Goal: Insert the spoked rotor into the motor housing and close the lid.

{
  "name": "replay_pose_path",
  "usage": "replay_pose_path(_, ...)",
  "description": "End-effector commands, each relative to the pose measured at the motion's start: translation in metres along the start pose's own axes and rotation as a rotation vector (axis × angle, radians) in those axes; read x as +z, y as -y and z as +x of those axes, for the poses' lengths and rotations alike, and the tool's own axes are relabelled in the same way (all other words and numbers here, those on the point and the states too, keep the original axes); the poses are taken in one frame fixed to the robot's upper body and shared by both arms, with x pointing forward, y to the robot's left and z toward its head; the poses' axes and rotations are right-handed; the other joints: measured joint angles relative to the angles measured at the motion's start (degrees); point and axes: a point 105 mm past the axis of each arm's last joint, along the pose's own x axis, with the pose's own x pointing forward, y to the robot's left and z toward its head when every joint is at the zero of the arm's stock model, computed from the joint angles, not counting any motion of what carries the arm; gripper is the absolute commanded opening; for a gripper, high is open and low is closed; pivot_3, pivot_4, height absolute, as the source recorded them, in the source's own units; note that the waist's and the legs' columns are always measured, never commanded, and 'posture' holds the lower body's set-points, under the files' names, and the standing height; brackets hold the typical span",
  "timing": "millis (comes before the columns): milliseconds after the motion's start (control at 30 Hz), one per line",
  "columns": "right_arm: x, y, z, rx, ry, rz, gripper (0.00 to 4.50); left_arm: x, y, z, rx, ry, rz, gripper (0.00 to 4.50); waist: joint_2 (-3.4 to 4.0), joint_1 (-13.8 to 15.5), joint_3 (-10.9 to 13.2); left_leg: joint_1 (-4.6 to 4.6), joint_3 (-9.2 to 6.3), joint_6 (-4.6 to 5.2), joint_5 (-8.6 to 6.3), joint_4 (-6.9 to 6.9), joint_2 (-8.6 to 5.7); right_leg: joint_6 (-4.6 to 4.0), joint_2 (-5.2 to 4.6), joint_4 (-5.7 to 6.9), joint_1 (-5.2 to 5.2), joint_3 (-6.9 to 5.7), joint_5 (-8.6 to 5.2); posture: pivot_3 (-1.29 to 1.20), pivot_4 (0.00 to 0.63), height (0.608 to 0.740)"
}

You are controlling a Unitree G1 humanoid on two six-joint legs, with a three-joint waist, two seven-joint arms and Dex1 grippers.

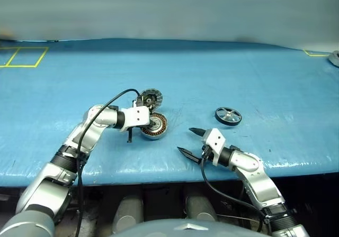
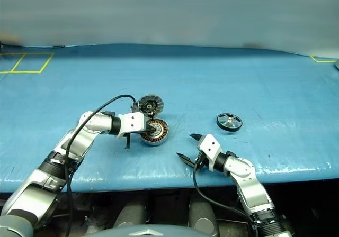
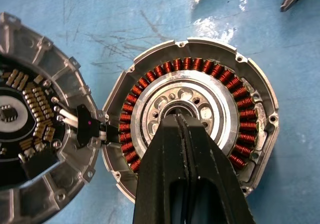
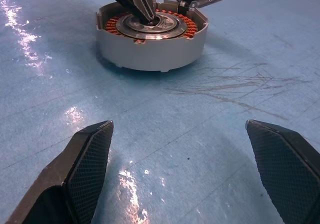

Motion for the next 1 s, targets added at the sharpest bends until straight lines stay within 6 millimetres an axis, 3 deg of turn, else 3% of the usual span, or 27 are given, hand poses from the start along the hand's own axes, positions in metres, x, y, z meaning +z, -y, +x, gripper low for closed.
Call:
replay_pose_path(33,0.012,0.001,0.002,0.003,0.038,-0.031,4.50,-0.015,-0.006,-0.005,0.062,-0.031,-0.049,0.03,0.00,0.0,0.0,0.00,0.00,0.00,0.00,0.00,0.00,0.00,0.00,0.00,0.00,0.00,0.00,0.00,0.150,0.740)
replay_pose_path(467,0.013,0.000,0.003,0.011,0.040,-0.036,4.50,0.020,-0.011,-0.003,0.091,0.201,-0.123,0.03,-0.05,0.2,0.0,-0.21,-0.03,-0.01,0.00,-0.02,-0.05,0.01,-0.01,-0.08,-0.13,0.00,0.00,0.00,0.150,0.740)
replay_pose_path(700,0.012,0.000,0.003,0.009,0.040,-0.031,4.50,0.021,-0.017,-0.006,0.119,0.215,-0.125,0.03,-0.05,0.2,0.0,-0.21,-0.03,-0.01,-0.01,-0.03,-0.05,0.01,0.00,-0.07,-0.13,0.00,0.00,0.00,0.150,0.740)
replay_pose_path(1000,0.012,-0.001,0.004,0.013,0.041,-0.030,4.50,0.026,-0.005,0.004,0.046,0.229,-0.123,0.03,-0.05,0.2,0.0,-0.21,-0.03,-0.01,0.00,-0.02,-0.05,0.01,0.00,-0.08,-0.13,0.00,0.01,0.00,0.150,0.740)
